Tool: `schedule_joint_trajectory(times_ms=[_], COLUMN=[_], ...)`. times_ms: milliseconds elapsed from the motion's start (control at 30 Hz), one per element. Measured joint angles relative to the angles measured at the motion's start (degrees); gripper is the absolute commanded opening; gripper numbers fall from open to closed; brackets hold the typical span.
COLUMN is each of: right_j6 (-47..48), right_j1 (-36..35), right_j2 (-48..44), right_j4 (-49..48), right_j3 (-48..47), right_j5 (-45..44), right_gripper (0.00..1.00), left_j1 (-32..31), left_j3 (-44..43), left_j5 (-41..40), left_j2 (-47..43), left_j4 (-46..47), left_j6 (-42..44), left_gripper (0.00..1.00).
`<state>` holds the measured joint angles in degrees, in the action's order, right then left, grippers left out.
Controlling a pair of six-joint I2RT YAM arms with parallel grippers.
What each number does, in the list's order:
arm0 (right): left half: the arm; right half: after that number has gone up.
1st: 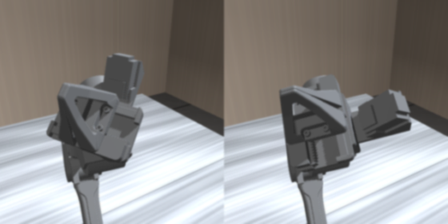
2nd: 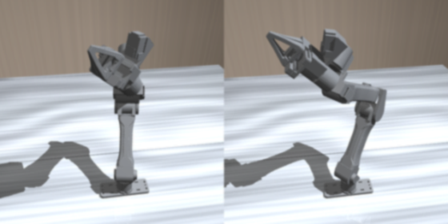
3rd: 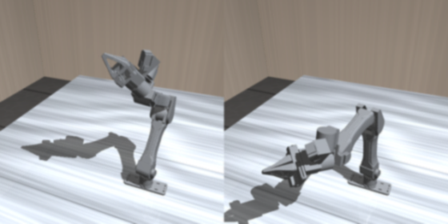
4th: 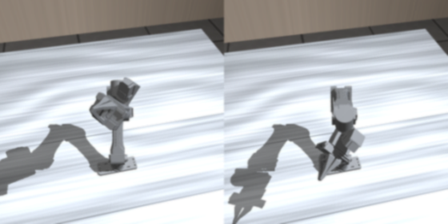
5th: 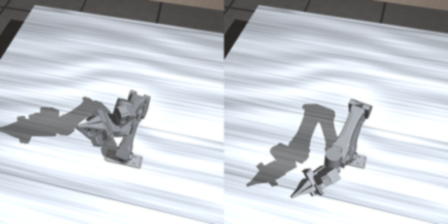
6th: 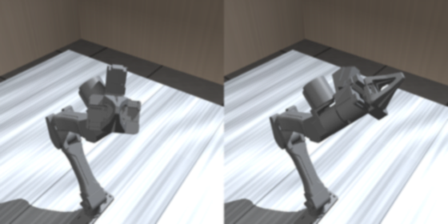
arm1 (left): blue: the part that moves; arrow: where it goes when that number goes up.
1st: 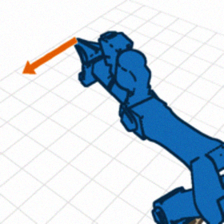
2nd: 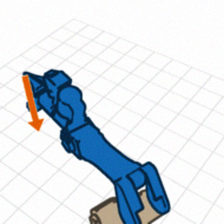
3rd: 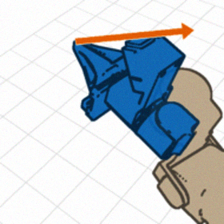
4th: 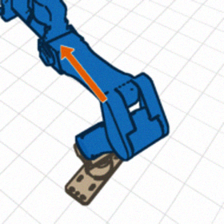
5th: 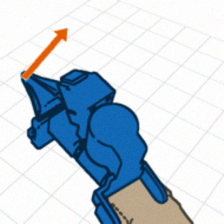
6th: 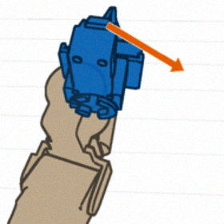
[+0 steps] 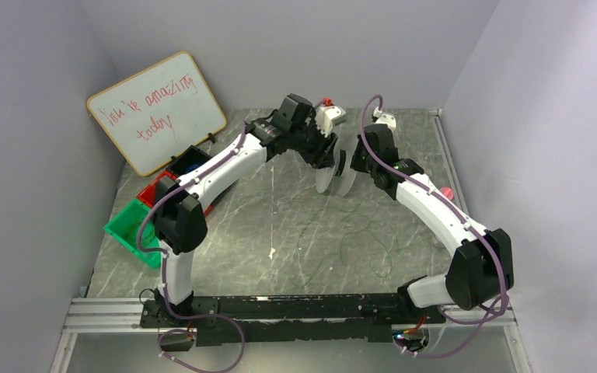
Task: Wrap the cables
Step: Wrap the cable around the cable reel.
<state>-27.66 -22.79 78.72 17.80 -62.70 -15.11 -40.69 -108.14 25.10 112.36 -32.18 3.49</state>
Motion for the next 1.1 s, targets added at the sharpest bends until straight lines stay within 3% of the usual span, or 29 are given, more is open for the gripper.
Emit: schedule_joint_trajectory(times_ms=[1100], right_j6=[0.3], right_j1=[0.0], right_j2=[0.0], right_j4=[-0.3], right_j3=[0.2], right_j5=[2.1], right_gripper=[0.0], left_j1=[1.0], left_j3=[5.3], left_j5=[-1.1], left_j2=[0.0], left_j4=[2.4], left_j6=[0.3], left_gripper=[0.44])
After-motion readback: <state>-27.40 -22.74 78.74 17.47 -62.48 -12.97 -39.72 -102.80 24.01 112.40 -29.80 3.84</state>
